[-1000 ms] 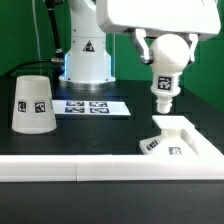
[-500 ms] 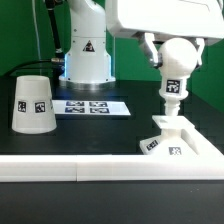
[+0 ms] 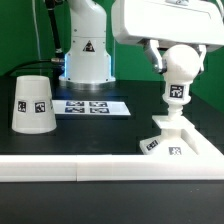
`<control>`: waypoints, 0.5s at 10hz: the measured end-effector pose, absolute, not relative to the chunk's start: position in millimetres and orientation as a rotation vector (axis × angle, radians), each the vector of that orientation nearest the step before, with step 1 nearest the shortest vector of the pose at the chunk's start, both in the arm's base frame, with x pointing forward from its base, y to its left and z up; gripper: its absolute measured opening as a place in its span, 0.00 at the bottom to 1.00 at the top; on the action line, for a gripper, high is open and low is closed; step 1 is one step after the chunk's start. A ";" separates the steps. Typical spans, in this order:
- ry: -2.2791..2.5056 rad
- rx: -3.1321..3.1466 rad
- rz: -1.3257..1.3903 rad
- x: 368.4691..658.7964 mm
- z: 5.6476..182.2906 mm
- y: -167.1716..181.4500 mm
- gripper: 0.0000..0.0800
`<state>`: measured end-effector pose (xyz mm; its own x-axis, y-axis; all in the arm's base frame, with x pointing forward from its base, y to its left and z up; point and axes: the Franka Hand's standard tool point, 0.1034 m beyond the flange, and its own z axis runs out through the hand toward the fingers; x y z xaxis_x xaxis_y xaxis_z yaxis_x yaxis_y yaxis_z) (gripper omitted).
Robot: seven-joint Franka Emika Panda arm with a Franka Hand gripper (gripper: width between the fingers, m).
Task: Assemble lamp
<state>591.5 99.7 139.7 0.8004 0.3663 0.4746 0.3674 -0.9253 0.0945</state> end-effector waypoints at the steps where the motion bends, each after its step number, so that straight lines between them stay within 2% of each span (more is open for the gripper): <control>1: -0.607 -2.980 -0.780 591.0 137.8 98.7 0.72; 5: -0.605 -2.984 -0.777 588.1 123.9 97.5 0.72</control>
Offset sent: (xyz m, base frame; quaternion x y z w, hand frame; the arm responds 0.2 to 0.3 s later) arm -0.0053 -0.0004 -0.0114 -0.0033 0.0126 -0.0079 0.9999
